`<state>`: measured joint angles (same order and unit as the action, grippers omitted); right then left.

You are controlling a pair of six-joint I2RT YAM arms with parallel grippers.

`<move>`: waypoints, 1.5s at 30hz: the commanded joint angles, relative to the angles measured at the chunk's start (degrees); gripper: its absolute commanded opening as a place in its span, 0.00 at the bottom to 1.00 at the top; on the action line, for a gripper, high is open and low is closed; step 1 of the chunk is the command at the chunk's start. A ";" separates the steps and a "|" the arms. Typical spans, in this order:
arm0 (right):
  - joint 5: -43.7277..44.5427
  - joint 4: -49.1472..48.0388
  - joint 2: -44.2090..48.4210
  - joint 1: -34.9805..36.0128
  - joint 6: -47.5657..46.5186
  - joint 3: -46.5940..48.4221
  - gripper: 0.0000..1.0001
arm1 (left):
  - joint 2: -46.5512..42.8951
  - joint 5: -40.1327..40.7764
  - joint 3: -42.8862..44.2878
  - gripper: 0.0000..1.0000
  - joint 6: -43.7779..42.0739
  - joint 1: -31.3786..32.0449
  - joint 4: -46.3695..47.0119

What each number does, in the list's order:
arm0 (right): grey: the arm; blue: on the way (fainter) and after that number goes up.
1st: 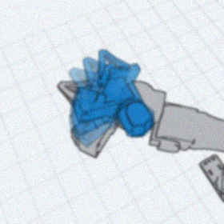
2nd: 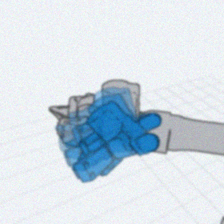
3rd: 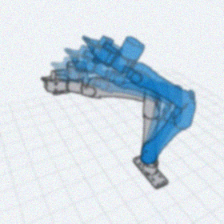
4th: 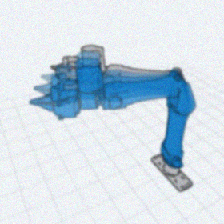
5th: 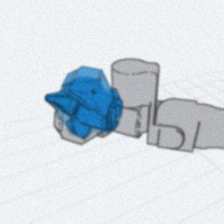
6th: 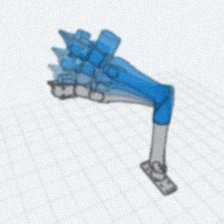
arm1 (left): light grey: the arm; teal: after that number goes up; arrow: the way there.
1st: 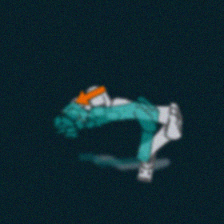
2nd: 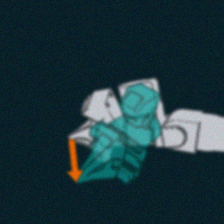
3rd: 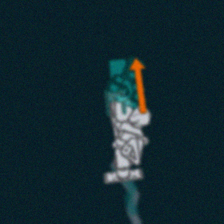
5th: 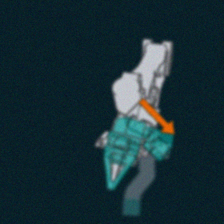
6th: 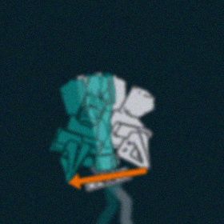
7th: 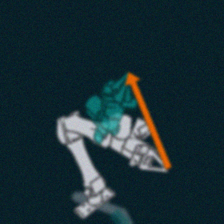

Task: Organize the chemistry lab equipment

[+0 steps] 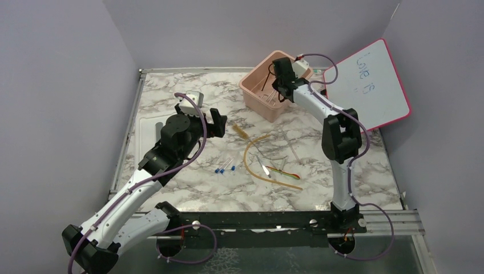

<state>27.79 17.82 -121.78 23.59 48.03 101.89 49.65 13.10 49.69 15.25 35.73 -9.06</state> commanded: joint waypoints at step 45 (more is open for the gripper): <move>-21.38 2.35 20.07 -0.20 -20.61 -7.69 0.48 | 0.83 0.08 -0.65 0.91 1.28 -2.90 1.42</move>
<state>21.74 24.58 -108.03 23.49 38.72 101.34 50.74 13.37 49.67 16.10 33.32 -9.06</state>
